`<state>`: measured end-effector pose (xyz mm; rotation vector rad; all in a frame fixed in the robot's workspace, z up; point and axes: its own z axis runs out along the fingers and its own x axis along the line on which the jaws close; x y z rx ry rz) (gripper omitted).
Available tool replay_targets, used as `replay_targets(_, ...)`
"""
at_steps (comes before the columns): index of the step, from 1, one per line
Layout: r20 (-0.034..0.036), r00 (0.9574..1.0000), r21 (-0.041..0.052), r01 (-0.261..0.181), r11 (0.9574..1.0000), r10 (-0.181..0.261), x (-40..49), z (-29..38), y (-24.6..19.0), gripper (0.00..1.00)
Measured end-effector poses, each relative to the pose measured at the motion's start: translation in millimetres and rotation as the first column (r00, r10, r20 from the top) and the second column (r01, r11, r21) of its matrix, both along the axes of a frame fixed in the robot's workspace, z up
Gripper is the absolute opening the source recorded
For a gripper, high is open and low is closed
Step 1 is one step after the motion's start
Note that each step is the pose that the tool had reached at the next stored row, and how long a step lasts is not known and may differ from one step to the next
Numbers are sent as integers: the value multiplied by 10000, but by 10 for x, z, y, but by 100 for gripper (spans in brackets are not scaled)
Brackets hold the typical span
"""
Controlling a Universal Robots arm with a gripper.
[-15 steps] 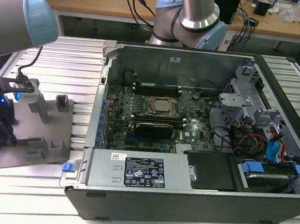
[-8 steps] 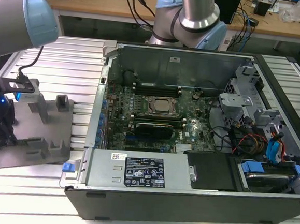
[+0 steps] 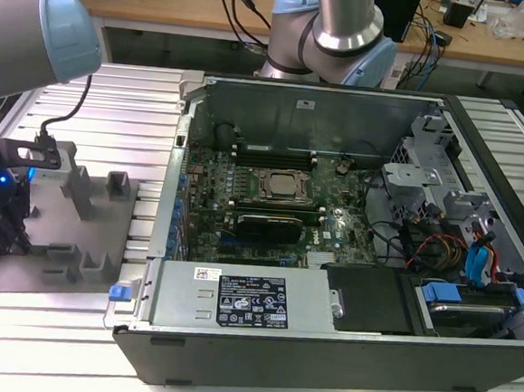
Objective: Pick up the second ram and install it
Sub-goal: 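Pick up the second ram and move it above second insertion slot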
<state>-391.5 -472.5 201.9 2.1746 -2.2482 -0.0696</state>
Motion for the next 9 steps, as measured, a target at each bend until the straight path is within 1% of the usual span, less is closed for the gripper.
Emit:
replay_targets(4, 1, 10000, 4, -23, 10000, 23, 0, 0, 0, 14)
replay_targets(5, -1, 10000, -2, -23, 10000, 23, 0, 21, 0, 14)
replay_targets(7, 0, 10000, -2, -23, 10000, 23, 0, 133, 0, 14)
replay_targets(8, 0, 10000, -1, -23, 10000, 23, 0, 169, 0, 14)
replay_targets(9, 1, 10000, -1, -23, 10000, 23, 0, 219, 0, 14)
